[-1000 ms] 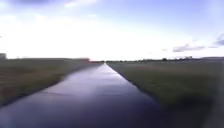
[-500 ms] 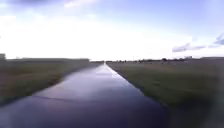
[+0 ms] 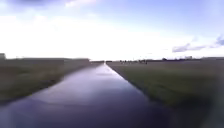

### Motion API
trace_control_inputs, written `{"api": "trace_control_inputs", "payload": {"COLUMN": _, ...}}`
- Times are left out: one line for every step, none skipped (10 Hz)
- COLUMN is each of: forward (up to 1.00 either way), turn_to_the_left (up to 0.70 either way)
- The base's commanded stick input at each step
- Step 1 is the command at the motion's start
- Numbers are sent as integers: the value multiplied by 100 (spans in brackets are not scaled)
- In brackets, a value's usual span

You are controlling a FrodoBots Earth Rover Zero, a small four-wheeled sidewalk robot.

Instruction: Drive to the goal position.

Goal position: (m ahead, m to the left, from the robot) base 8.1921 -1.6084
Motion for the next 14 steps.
{"api": "trace_control_inputs", "payload": {"forward": 45, "turn_to_the_left": 0}}
{"api": "trace_control_inputs", "payload": {"forward": 45, "turn_to_the_left": 0}}
{"api": "trace_control_inputs", "payload": {"forward": 45, "turn_to_the_left": 0}}
{"api": "trace_control_inputs", "payload": {"forward": 45, "turn_to_the_left": 0}}
{"api": "trace_control_inputs", "payload": {"forward": 45, "turn_to_the_left": 0}}
{"api": "trace_control_inputs", "payload": {"forward": 45, "turn_to_the_left": 0}}
{"api": "trace_control_inputs", "payload": {"forward": 45, "turn_to_the_left": 0}}
{"api": "trace_control_inputs", "payload": {"forward": 45, "turn_to_the_left": 0}}
{"api": "trace_control_inputs", "payload": {"forward": 45, "turn_to_the_left": 0}}
{"api": "trace_control_inputs", "payload": {"forward": 45, "turn_to_the_left": 5}}
{"api": "trace_control_inputs", "payload": {"forward": 45, "turn_to_the_left": 25}}
{"api": "trace_control_inputs", "payload": {"forward": 45, "turn_to_the_left": 10}}
{"api": "trace_control_inputs", "payload": {"forward": 45, "turn_to_the_left": 0}}
{"api": "trace_control_inputs", "payload": {"forward": 45, "turn_to_the_left": 0}}
